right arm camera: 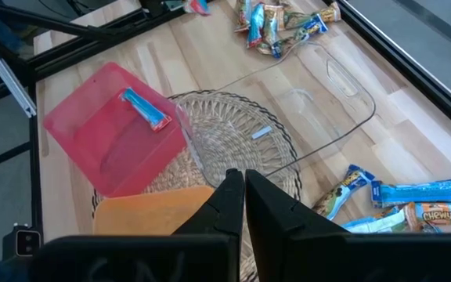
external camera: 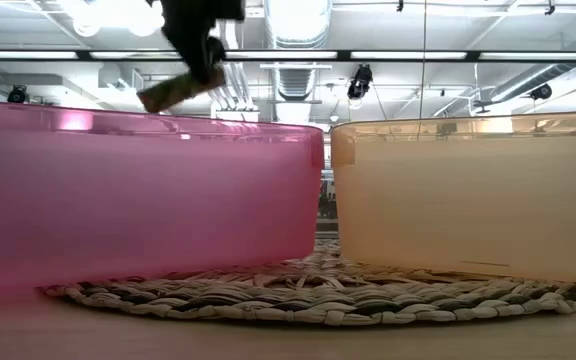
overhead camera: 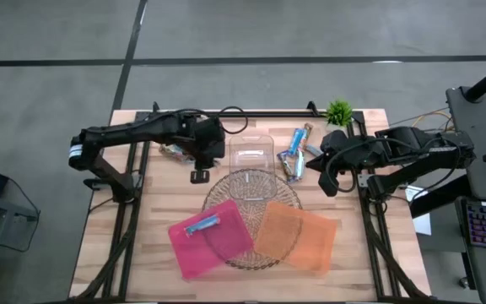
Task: Pick and place Granola Bars by type
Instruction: Put the red granola bar into the red bin
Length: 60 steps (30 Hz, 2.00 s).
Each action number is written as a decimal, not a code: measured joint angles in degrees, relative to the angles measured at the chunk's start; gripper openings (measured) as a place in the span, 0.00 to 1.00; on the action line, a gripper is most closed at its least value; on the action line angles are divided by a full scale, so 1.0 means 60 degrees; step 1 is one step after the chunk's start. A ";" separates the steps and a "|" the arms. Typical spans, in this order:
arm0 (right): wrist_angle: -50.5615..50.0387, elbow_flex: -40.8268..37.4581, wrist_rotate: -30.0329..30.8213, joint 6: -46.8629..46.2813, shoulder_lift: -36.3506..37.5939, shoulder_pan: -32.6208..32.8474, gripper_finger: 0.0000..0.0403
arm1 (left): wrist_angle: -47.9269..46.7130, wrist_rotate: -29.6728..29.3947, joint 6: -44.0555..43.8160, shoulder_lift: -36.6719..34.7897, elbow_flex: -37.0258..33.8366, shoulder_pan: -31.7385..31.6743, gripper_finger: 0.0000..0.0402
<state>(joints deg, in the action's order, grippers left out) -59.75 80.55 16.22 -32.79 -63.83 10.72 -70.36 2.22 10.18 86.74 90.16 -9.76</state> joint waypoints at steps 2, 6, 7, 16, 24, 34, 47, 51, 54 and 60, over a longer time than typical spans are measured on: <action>0.0000 0.0000 -0.0032 0.0002 0.0000 0.0000 0.02 | -0.0013 0.0019 -0.0188 0.0000 0.0396 0.0338 0.13; 0.0001 0.0000 -0.0168 0.0044 0.0000 0.0000 0.02 | -0.0013 0.0087 -0.0655 0.0000 0.1123 0.1090 0.13; 0.0000 0.0000 -0.0241 0.0058 0.0000 0.0000 0.02 | -0.0009 0.0089 -0.0742 0.0000 0.1266 0.1292 0.13; 0.0000 0.0000 -0.0283 0.0075 0.0000 0.0000 0.02 | 0.0100 0.0119 -0.1514 0.0000 0.1896 0.3169 0.13; 0.0001 0.0000 -0.0283 0.0051 0.0000 0.0000 0.02 | 0.0523 0.0190 -0.1794 0.0071 0.1805 0.4568 0.13; 0.0002 0.0000 -0.0505 -0.0042 0.0000 0.0004 0.02 | 0.0626 0.0214 -0.2067 0.0581 0.1798 0.5588 0.13; 0.0004 0.0000 -0.0534 -0.0042 0.0000 0.0000 0.02 | 0.1192 0.0428 -0.1994 0.1555 0.0721 0.5734 0.13; 0.0004 0.0000 -0.0534 -0.0042 0.0000 0.0001 0.02 | 0.1770 0.0529 -0.2012 0.1673 0.0074 0.5734 0.13; 0.0004 0.0000 -0.0534 -0.0042 0.0000 0.0004 0.02 | 0.2395 0.0568 -0.2016 0.1712 -0.0456 0.5734 0.13; 0.0000 -0.0042 -0.0534 -0.0042 0.0000 0.0001 0.02 | 0.3625 0.1266 -0.2313 0.1639 -0.1537 0.5736 0.13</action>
<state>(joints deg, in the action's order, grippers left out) -59.75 80.30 13.02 -33.04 -63.83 10.72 -48.61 9.82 -3.70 96.57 80.94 24.65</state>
